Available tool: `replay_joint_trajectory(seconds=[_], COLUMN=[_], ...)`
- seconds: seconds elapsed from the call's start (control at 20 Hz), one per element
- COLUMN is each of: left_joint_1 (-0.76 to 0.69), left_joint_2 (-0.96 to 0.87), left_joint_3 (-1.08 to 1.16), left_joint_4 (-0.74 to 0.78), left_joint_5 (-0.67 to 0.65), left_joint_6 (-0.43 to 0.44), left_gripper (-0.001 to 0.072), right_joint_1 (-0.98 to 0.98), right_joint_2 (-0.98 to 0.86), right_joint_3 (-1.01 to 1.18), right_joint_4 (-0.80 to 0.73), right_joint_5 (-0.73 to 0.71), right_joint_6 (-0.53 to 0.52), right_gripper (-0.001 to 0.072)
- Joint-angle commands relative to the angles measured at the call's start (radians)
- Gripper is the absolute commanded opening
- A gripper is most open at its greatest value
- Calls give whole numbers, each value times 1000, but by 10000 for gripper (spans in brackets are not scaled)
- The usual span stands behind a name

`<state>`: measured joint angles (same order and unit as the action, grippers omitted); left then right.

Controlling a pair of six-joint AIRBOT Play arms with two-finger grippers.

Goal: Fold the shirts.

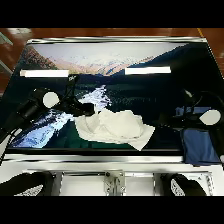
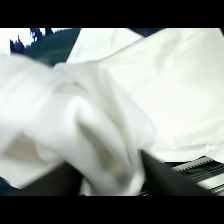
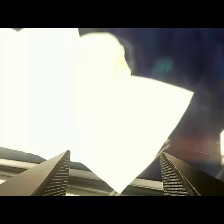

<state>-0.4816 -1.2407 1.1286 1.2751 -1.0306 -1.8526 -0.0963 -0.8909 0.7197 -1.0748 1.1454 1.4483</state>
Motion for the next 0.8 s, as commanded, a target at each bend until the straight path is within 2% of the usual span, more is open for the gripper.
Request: replay_joint_trajectory(seconds=[0.0,0.15,0.35,0.5,0.65,0.75], left_joint_1=[92,297,542,574,534,499], left_joint_2=[-19,-16,-5,6,1,-13], left_joint_3=[-37,35,-13,-174,-353,-426], left_joint_4=[-30,-30,-31,-68,-229,-310], left_joint_5=[3,-198,-438,-378,-163,-71], left_joint_6=[-18,118,250,252,263,286], left_gripper=[683,683,683,683,666,658], right_joint_1=[-3,-62,-275,-363,-362,-362], right_joint_2=[-95,-124,-124,-124,-125,-127], right_joint_3=[-56,-10,7,7,3,1], right_joint_4=[84,71,70,60,56,56], right_joint_5=[-100,-63,48,126,116,100], right_joint_6=[-61,-104,-154,-194,-190,-178], right_gripper=[693,693,693,693,692,693])
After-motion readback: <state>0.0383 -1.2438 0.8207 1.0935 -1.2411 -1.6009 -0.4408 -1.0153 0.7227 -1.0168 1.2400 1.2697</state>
